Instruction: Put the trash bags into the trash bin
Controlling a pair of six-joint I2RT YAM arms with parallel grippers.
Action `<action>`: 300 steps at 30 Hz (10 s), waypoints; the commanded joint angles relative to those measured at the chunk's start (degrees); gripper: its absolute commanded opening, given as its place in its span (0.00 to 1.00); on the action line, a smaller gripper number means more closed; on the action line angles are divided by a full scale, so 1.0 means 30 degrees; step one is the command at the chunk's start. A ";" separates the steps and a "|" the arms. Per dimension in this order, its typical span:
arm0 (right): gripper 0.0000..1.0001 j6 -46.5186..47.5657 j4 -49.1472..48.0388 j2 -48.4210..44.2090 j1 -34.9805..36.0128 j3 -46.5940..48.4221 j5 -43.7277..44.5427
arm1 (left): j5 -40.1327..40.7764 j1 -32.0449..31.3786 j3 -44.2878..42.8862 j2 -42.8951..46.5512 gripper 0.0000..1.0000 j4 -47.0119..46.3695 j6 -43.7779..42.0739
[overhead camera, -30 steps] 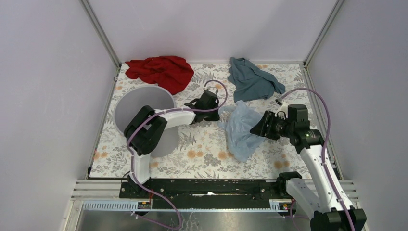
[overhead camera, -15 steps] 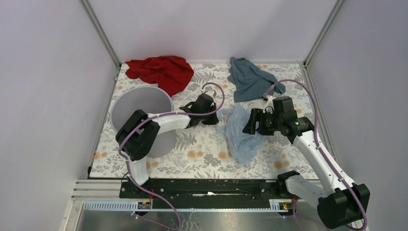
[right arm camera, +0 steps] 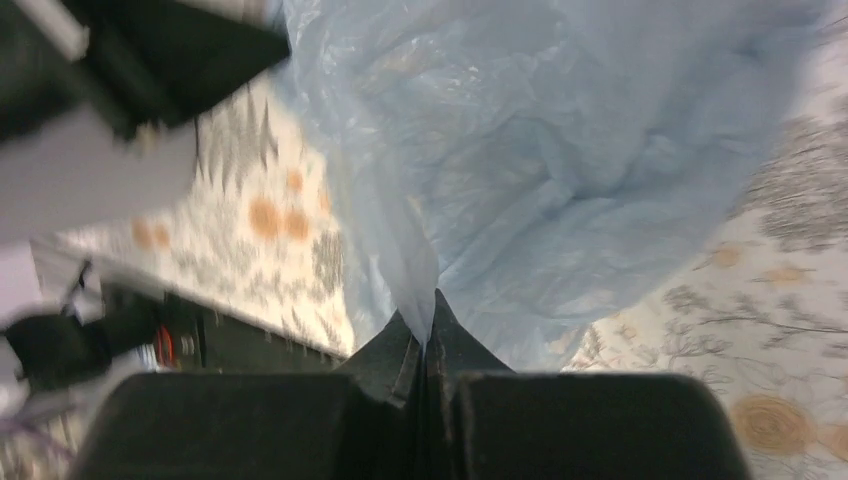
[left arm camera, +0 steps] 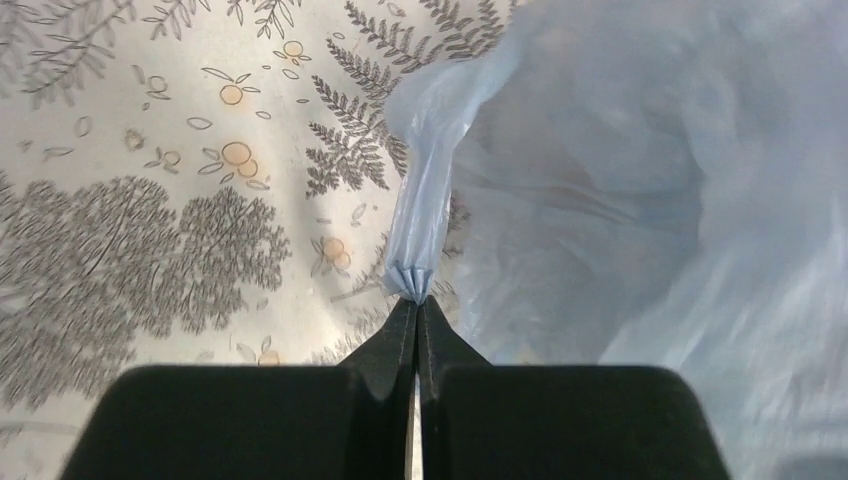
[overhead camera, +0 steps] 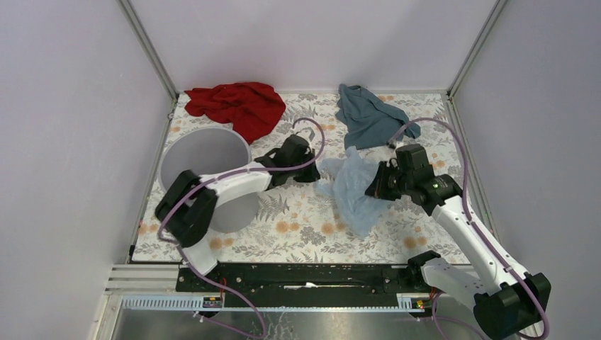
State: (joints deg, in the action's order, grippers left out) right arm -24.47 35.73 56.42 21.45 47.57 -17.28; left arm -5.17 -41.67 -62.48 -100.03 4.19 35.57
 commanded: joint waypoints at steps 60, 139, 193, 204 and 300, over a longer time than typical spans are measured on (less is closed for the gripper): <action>0.00 0.1672 -0.4958 0.3496 -0.0122 0.9395 0.7461 | 0.6182 0.1029 -0.6106 1.1442 0.00 0.3326 -0.1907; 0.06 0.4990 0.1632 0.0834 -0.2493 0.8794 0.4949 | 0.3208 0.2406 -0.5898 1.1608 0.00 0.6079 -0.5696; 0.00 0.1433 -1.5799 0.0780 0.5735 0.0550 0.2364 | -0.2414 0.0781 -0.6812 0.9875 0.45 0.3727 0.2411; 0.00 -0.1834 -1.6251 -0.1309 -0.0961 -0.0788 -1.0059 | -0.2356 0.0824 -0.3451 1.1655 0.99 0.6012 -0.0537; 0.96 0.0768 -2.3297 0.4425 1.1773 -0.3297 0.9868 | 1.1067 0.0021 -0.0461 1.3323 0.00 -0.0854 1.7305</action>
State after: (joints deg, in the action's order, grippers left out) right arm -19.66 -9.87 63.55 54.72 40.03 -4.05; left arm 29.10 -42.24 -62.81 -60.58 5.43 84.27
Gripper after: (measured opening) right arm 0.990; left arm 0.006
